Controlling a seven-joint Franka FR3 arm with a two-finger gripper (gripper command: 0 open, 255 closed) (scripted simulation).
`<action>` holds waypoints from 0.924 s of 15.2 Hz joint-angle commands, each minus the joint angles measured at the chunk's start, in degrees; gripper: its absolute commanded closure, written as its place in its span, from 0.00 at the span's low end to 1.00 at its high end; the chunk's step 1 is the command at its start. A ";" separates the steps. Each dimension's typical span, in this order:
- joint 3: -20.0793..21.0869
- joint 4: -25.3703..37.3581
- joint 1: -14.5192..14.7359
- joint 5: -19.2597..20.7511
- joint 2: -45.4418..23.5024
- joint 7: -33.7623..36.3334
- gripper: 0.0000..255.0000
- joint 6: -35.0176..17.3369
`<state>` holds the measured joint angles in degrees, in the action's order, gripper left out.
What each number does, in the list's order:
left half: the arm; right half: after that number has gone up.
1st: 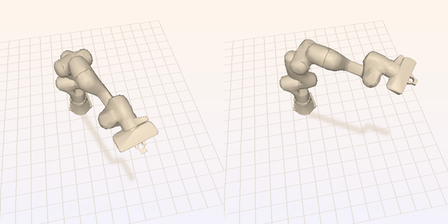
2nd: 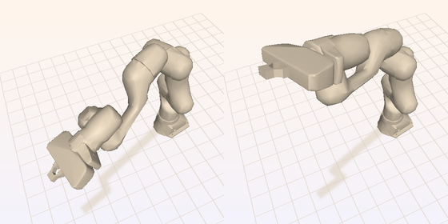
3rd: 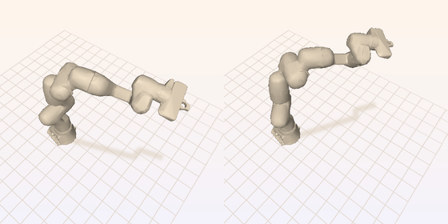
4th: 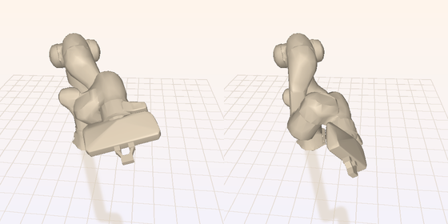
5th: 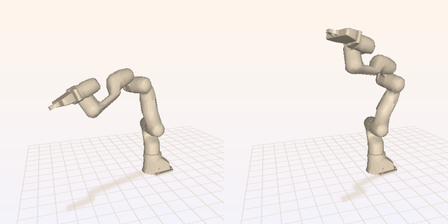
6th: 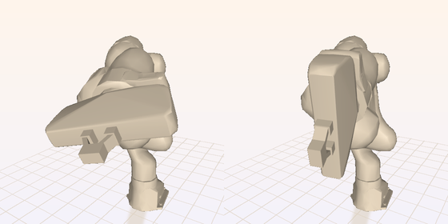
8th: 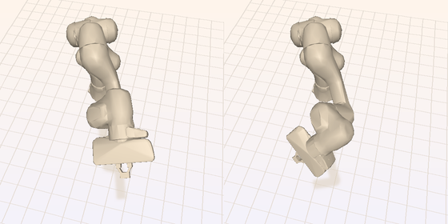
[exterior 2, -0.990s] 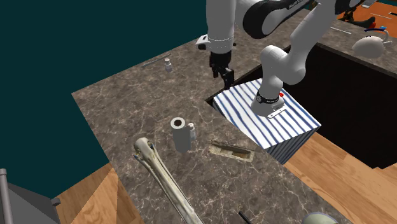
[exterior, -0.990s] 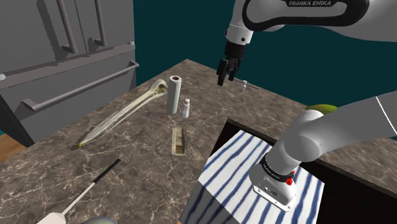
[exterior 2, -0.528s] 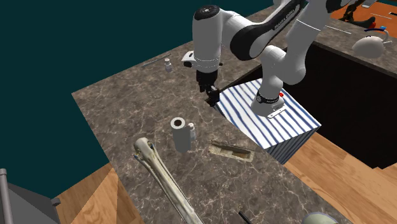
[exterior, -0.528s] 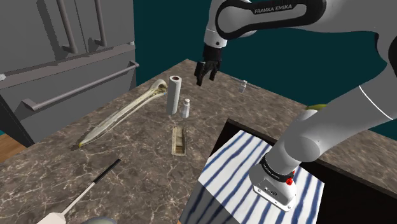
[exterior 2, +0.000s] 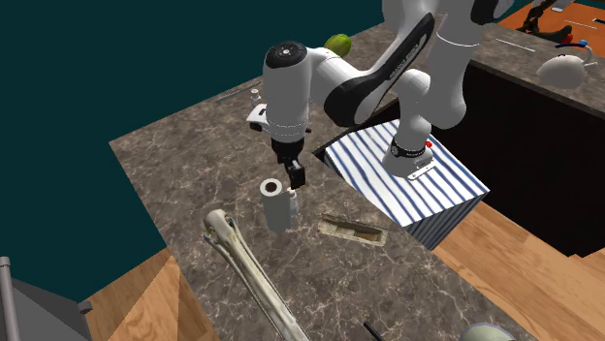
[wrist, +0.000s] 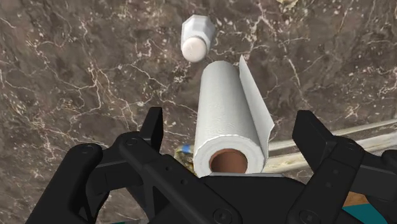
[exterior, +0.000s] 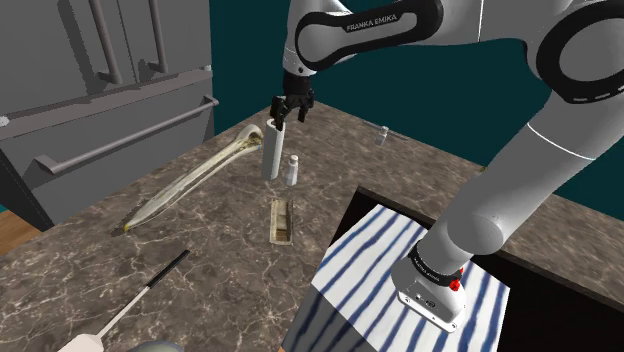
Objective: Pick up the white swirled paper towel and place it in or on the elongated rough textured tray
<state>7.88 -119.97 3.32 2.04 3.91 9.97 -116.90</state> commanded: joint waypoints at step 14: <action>0.39 1.67 0.28 2.72 -7.82 2.58 0.00 -6.90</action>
<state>8.26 -118.30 3.60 4.76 -3.90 12.54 -123.77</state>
